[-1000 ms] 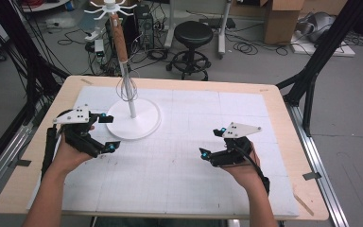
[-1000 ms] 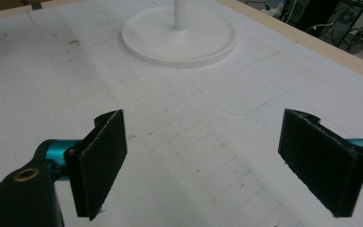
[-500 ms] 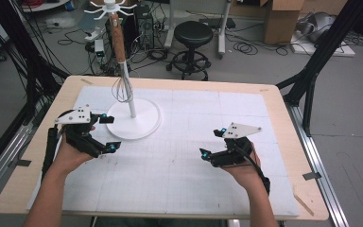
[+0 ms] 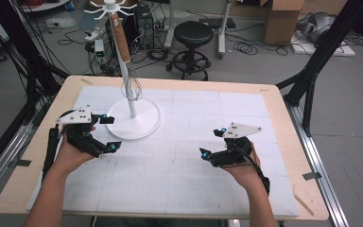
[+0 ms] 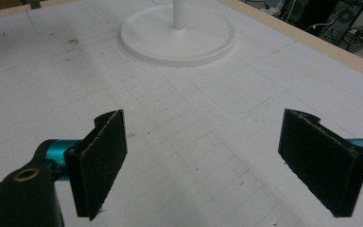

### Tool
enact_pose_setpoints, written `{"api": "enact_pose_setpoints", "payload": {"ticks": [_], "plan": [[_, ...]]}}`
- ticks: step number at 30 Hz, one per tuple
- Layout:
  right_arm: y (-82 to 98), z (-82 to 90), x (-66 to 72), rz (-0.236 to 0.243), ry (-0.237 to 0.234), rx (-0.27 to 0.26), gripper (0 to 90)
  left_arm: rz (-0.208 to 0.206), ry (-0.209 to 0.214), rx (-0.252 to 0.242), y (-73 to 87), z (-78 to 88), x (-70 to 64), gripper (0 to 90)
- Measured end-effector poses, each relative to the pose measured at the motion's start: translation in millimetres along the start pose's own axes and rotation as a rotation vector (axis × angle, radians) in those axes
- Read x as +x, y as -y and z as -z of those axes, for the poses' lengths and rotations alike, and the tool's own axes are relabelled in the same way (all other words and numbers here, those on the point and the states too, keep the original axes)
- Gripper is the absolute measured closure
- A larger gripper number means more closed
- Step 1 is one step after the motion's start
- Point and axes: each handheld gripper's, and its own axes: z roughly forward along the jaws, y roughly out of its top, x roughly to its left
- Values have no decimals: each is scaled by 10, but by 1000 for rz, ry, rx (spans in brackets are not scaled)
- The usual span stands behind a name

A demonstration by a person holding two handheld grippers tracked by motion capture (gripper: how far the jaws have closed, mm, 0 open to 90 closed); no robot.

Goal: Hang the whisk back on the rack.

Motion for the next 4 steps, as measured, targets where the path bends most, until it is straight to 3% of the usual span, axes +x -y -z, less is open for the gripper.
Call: {"api": "enact_pose_setpoints", "payload": {"ticks": [4], "plan": [[2,-6,2,1,1,2,152,-1,1,-3,-2,2,0,16]]}}
